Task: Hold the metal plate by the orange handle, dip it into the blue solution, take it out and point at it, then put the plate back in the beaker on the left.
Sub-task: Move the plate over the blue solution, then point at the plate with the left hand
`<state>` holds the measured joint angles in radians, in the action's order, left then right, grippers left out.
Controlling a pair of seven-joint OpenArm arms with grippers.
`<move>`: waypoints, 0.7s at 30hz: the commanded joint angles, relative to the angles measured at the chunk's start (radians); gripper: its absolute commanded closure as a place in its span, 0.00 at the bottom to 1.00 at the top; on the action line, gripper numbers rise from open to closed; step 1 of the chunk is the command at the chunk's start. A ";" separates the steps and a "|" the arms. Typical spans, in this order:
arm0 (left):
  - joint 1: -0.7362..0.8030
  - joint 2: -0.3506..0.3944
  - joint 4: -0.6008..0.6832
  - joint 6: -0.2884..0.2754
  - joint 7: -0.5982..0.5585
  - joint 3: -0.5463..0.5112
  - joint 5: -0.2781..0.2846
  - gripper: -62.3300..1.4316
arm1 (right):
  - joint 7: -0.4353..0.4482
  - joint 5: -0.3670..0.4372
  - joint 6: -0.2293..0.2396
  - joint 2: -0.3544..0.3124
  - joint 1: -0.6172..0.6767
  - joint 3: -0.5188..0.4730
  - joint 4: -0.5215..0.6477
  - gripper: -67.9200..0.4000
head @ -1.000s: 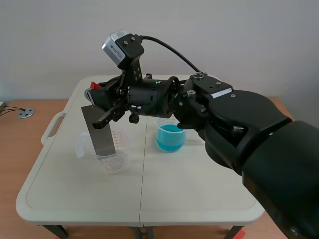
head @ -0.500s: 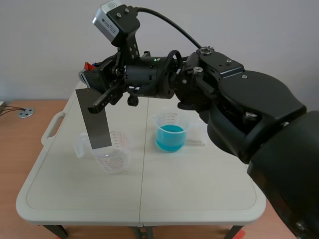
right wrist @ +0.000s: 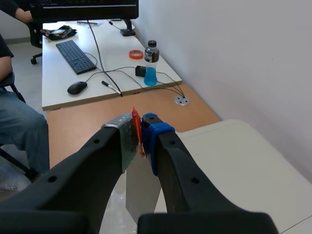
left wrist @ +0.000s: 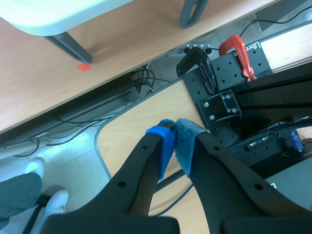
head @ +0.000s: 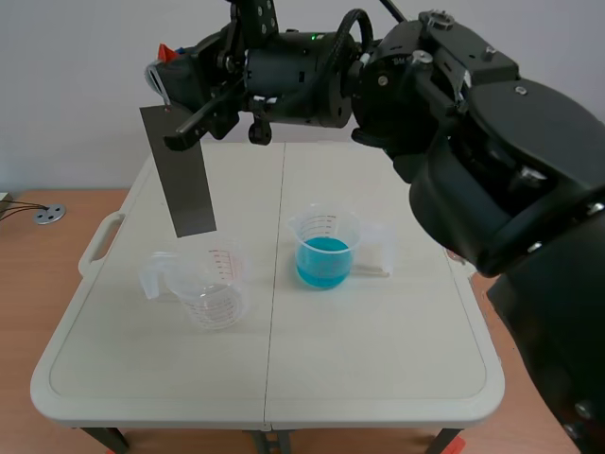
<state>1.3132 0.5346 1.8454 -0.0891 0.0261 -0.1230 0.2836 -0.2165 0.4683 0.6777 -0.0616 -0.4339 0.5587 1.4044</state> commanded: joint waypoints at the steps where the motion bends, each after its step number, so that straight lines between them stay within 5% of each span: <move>1: 0.003 -0.002 0.010 -0.003 -0.007 -0.001 0.000 0.95 | -0.004 0.025 0.000 -0.013 -0.023 -0.022 0.041 0.97; 12: 0.003 -0.002 0.010 -0.003 -0.007 -0.001 0.000 0.95 | -0.124 0.041 -0.003 -0.019 0.043 -0.144 0.207 0.97; 21: 0.003 -0.002 0.010 -0.003 -0.015 -0.001 0.000 0.95 | -0.144 0.076 0.005 -0.072 0.072 -0.264 0.220 0.97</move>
<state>1.3132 0.5346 1.8454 -0.0891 0.0254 -0.1230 0.2836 -0.3767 0.5259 0.6811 -0.1181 -0.3378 0.3023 1.6169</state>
